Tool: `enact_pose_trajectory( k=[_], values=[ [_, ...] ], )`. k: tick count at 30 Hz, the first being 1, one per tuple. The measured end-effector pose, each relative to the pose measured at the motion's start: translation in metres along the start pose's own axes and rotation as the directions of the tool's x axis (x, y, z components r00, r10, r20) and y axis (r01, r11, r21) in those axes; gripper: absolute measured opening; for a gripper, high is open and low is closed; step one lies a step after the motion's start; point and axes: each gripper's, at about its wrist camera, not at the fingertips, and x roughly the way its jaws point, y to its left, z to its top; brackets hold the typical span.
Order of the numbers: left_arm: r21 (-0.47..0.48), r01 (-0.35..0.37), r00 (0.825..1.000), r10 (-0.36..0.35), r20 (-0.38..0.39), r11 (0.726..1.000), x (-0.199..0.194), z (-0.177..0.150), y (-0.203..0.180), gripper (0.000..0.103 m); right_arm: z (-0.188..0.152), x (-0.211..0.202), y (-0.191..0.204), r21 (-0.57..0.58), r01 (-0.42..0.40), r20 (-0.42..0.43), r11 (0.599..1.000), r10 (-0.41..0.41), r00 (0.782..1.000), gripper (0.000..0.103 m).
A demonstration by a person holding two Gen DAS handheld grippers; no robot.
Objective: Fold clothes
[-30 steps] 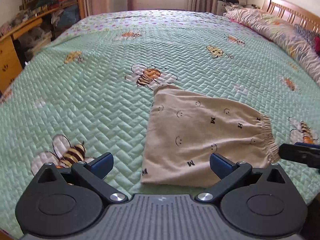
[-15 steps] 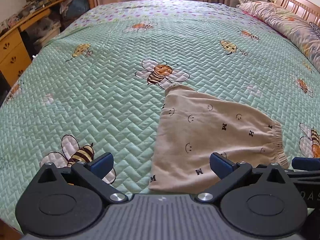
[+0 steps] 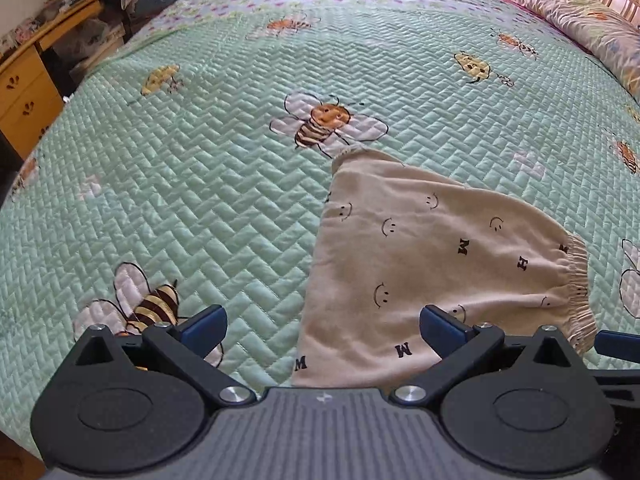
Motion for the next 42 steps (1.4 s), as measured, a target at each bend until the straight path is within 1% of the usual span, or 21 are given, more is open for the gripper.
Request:
enact_pose_trajectory(
  k=[5, 11, 23, 29, 36, 42],
  values=[
    [-0.007, 0.023, 0.999, -0.023, -0.026, 1.0, 0.008, 0.002, -0.001, 0.102, 0.004, 0.005, 0.005, -0.028, 0.025, -0.011, 0.999, -0.025, 1.0, 0.087],
    [0.008, 0.041, 0.998, -0.041, -0.042, 0.999, 0.013, 0.003, -0.007, 0.102, 0.006, 0.009, 0.003, -0.021, 0.004, -0.022, 1.0, -0.005, 1.0, 0.087],
    [0.015, 0.038, 0.998, -0.037, -0.048, 0.999, 0.015, 0.007, -0.01, 0.102, 0.007, 0.009, 0.004, -0.02, -0.006, -0.014, 1.0, 0.005, 1.0, 0.087],
    [0.015, 0.047, 0.998, -0.046, -0.05, 0.999, 0.015, 0.009, -0.013, 0.102, 0.01, 0.008, 0.005, -0.028, -0.008, -0.011, 1.0, 0.008, 1.0, 0.087],
    [-0.012, 0.083, 0.994, -0.083, -0.07, 0.997, 0.018, 0.008, -0.01, 0.102, 0.011, 0.009, 0.009, -0.052, -0.002, -0.013, 0.999, 0.001, 1.0, 0.087],
    [-0.024, 0.089, 0.993, -0.09, -0.074, 0.996, 0.018, 0.007, -0.007, 0.102, 0.013, 0.009, 0.009, -0.061, -0.008, -0.013, 0.998, 0.007, 1.0, 0.087]
  ],
)
